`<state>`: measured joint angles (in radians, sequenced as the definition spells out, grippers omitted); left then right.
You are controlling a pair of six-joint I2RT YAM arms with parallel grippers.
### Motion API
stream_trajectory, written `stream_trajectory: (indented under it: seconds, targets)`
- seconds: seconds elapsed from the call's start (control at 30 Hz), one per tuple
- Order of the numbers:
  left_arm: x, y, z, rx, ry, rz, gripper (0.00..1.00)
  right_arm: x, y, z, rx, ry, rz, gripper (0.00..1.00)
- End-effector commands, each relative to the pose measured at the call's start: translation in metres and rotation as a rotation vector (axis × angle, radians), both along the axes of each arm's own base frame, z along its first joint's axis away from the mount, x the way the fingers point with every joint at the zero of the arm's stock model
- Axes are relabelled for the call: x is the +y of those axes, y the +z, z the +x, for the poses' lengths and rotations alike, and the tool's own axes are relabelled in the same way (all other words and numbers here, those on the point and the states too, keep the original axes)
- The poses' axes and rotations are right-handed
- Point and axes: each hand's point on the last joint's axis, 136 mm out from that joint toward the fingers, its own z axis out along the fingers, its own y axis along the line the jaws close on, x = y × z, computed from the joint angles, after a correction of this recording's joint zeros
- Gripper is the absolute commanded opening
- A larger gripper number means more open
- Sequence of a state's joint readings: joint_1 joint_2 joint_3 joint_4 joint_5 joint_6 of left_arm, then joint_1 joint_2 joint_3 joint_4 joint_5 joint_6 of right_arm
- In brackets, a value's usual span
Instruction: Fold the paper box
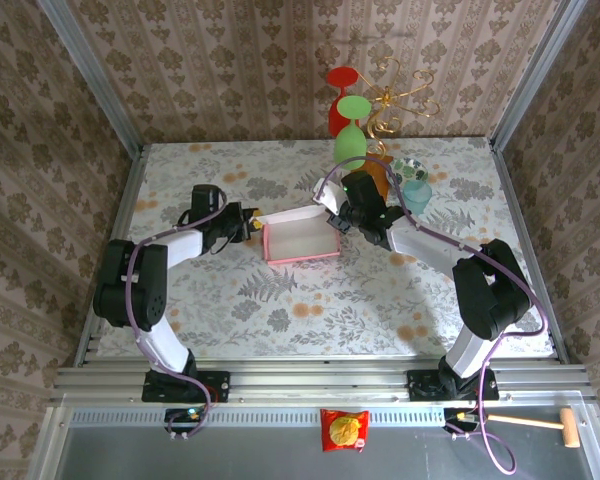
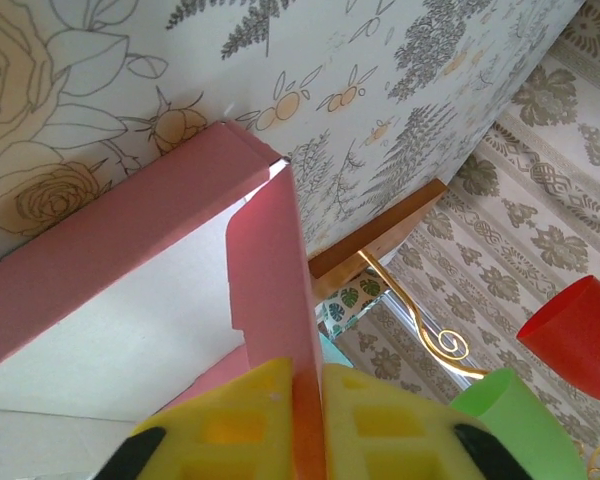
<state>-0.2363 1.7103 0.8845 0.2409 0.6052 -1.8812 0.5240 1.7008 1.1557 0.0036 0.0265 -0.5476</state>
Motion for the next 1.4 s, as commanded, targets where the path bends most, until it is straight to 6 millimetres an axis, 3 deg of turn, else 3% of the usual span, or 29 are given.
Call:
stream_trajectory:
  seconds: [0.0,0.1,0.33,0.5,0.63,0.73,0.83,0.87,0.9,1.0,1.17,1.3,1.37]
  targets:
    - [-0.064,0.048,-0.031,-0.106,-0.261,-0.174,0.09,0.05,-0.009,-0.028,0.049,0.196,0.071,0.0]
    - [-0.063,0.048,-0.031,-0.107,-0.256,-0.174,0.0,0.051,-0.008,-0.028,0.053,0.194,0.078,0.0]
    - [-0.059,0.047,-0.034,-0.101,-0.244,-0.165,0.0,0.046,-0.005,-0.028,0.056,0.158,0.09,0.01]
    - [-0.047,0.05,-0.04,-0.102,-0.266,-0.12,0.0,0.032,0.016,-0.024,0.056,0.035,0.146,0.33]
    - [-0.031,0.052,-0.047,-0.109,-0.293,-0.067,0.0,0.025,0.057,-0.035,0.1,-0.06,0.319,0.53]
    - [-0.018,0.053,-0.05,-0.123,-0.304,-0.04,0.0,0.03,0.082,-0.058,0.186,-0.074,0.461,0.57]
    - [-0.007,0.052,-0.055,-0.132,-0.326,0.002,0.0,0.011,0.098,-0.064,0.229,-0.218,0.584,0.6]
    - [-0.003,0.052,-0.057,-0.131,-0.334,0.021,0.0,0.006,0.097,-0.064,0.251,-0.259,0.613,0.6]
    - [-0.001,0.052,-0.058,-0.132,-0.34,0.033,0.0,-0.002,0.111,-0.068,0.247,-0.292,0.667,0.6]
    - [0.005,0.051,-0.061,-0.128,-0.349,0.069,0.0,-0.012,0.126,-0.068,0.316,-0.371,0.799,0.62]
    - [0.009,0.049,-0.056,-0.131,-0.35,0.11,0.0,-0.006,0.148,-0.068,0.436,-0.404,0.939,0.63]
    - [0.013,0.047,-0.052,-0.134,-0.367,0.155,0.0,-0.017,0.145,-0.056,0.495,-0.517,1.043,0.62]
    - [0.015,0.046,-0.052,-0.13,-0.372,0.179,0.0,-0.024,0.12,-0.046,0.603,-0.661,1.077,0.59]
